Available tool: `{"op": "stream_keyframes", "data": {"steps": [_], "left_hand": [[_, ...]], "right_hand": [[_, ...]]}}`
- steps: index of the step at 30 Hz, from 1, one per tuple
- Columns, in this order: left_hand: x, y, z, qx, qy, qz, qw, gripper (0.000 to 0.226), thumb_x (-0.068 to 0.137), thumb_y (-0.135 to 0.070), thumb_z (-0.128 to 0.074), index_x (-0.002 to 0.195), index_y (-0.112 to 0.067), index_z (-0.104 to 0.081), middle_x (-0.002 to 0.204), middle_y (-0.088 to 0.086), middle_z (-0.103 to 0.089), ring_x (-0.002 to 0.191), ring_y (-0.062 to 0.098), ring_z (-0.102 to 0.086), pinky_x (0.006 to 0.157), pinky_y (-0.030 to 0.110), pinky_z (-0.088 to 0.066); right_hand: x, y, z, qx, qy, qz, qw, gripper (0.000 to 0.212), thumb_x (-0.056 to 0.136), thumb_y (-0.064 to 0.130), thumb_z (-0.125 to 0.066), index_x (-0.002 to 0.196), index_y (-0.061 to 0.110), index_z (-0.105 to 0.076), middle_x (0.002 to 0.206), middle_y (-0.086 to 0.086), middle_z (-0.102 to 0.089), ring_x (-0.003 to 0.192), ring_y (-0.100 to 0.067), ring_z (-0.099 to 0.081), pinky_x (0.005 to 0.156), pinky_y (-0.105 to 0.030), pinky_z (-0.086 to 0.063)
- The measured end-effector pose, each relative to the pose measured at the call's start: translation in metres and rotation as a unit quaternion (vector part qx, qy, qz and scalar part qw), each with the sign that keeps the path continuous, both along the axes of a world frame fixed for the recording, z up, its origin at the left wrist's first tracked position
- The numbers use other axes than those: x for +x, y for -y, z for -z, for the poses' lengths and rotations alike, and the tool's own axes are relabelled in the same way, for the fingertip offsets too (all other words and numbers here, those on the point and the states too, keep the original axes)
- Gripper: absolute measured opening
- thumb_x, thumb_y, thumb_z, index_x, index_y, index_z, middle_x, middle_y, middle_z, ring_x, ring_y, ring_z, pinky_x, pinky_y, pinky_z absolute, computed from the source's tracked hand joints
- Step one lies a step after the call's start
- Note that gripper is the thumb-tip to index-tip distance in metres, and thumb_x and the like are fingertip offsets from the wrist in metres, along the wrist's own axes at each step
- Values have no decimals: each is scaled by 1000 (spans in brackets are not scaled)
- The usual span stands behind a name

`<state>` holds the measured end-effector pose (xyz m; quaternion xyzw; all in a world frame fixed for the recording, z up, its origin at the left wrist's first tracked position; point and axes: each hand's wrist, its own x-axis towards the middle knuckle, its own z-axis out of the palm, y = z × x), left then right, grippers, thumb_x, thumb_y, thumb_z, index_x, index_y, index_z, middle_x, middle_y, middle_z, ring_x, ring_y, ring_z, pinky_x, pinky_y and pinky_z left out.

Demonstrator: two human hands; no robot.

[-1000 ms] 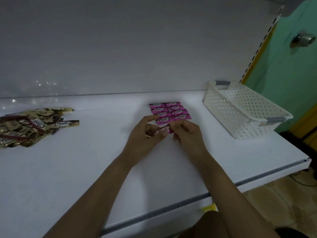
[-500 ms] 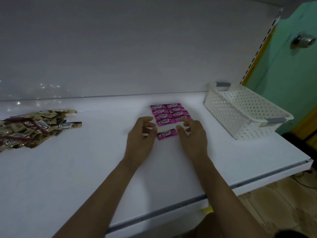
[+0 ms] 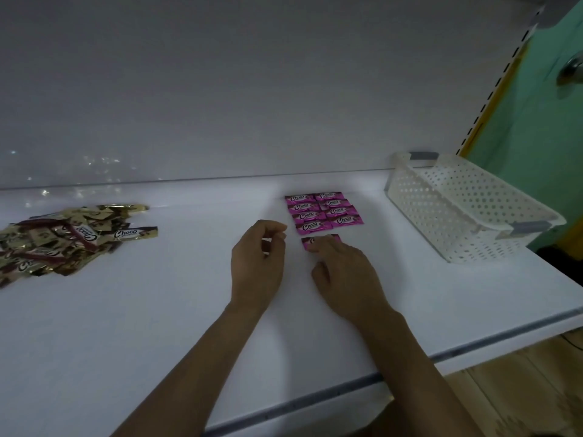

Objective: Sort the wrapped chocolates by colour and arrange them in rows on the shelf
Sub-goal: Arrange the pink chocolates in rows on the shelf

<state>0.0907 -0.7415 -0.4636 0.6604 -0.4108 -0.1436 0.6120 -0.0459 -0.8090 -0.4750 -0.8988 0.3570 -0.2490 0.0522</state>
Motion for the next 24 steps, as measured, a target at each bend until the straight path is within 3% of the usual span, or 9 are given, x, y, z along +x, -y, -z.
{"op": "stream_keyframes", "data": {"steps": [5, 10, 16, 24], "left_hand": [[-2, -2, -2, 1, -18, 4, 1000, 21, 95, -7, -53, 93, -25, -63, 86, -16, -65, 75, 12, -63, 63, 9, -46], [-3, -5, -4, 1, -44, 31, 999, 21, 94, -5, -52, 94, -22, -63, 85, -6, -67, 62, 1, -59, 60, 7, -44], [-3, -6, -5, 4, -46, 36, 998, 21, 94, -3, -52, 95, -21, -63, 84, -5, -67, 62, 1, -59, 59, 6, -44], [-2, -4, -4, 13, -31, 35, 999, 22, 93, -3, -51, 94, -23, -62, 83, -6, -67, 62, 0, -60, 59, 6, -44]], "right_hand": [[0, -1, -1, 34, -27, -5, 999, 58, 85, 30, -24, 127, 8, -57, 132, -11, -57, 123, -30, -51, 106, -38, -36], [-1, -1, -4, 65, -8, 0, 998, 49, 84, 18, -38, 129, 5, -52, 144, -14, -42, 125, -32, -47, 102, -36, -37], [0, 1, -3, 59, -13, 9, 998, 62, 78, 35, -19, 125, 11, -52, 122, -5, -56, 107, -23, -54, 92, -34, -38], [-2, 1, -3, 66, -29, 3, 997, 71, 78, 40, -15, 136, 15, -47, 137, -3, -49, 127, -21, -44, 106, -38, -32]]}}
